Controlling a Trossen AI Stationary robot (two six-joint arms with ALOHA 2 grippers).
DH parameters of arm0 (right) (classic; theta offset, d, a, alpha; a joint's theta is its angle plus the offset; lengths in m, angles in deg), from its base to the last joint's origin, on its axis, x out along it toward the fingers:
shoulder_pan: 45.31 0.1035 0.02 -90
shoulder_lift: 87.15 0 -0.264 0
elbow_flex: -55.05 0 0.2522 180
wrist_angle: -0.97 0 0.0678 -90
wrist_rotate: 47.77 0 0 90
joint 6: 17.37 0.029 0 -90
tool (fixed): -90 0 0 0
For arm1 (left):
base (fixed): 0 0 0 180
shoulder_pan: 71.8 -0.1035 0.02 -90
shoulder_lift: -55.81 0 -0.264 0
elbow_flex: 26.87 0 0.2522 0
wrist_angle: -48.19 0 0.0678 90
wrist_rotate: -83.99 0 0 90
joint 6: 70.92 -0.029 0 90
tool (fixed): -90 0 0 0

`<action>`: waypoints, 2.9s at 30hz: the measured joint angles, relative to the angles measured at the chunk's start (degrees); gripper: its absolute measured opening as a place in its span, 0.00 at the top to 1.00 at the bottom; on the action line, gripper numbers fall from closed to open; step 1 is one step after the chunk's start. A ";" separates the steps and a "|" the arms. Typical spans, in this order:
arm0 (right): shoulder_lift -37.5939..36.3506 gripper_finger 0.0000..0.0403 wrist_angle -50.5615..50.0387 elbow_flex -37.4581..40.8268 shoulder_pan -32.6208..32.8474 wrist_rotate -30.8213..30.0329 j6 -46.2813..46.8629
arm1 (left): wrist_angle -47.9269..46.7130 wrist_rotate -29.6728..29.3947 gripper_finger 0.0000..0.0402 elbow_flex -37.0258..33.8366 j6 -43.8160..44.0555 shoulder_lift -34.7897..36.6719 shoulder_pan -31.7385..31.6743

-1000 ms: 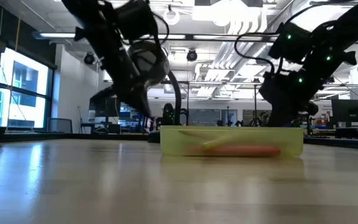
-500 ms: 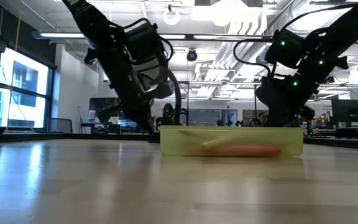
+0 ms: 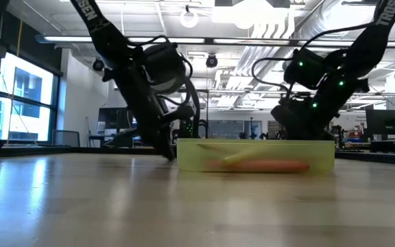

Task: Pick & place school supplies into a supply box
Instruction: Close the yellow supply box

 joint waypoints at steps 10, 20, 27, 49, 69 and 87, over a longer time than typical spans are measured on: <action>3.34 1.00 7.74 0.04 0.02 -0.01 -4.13 | 9.22 -2.85 0.91 -0.22 -3.32 -2.26 -0.38; 3.32 1.00 9.90 0.11 3.05 -7.59 -6.13 | 10.87 -4.85 0.96 -0.22 -7.31 -2.26 -0.38; 3.23 1.00 10.03 0.11 8.68 -17.00 -6.45 | 11.00 -10.49 0.91 -0.22 -9.65 -2.24 2.34; 3.10 1.00 10.11 0.04 30.27 -43.58 -5.56 | 7.83 -39.76 0.93 0.46 -14.62 0.69 18.91; 2.97 1.00 9.87 -0.17 48.75 -65.48 -3.69 | 4.77 -44.85 0.96 1.51 -14.25 2.81 25.91; 2.97 1.00 3.52 -0.24 60.94 -72.80 -6.30 | 6.88 -49.50 0.98 1.62 -16.74 3.09 32.91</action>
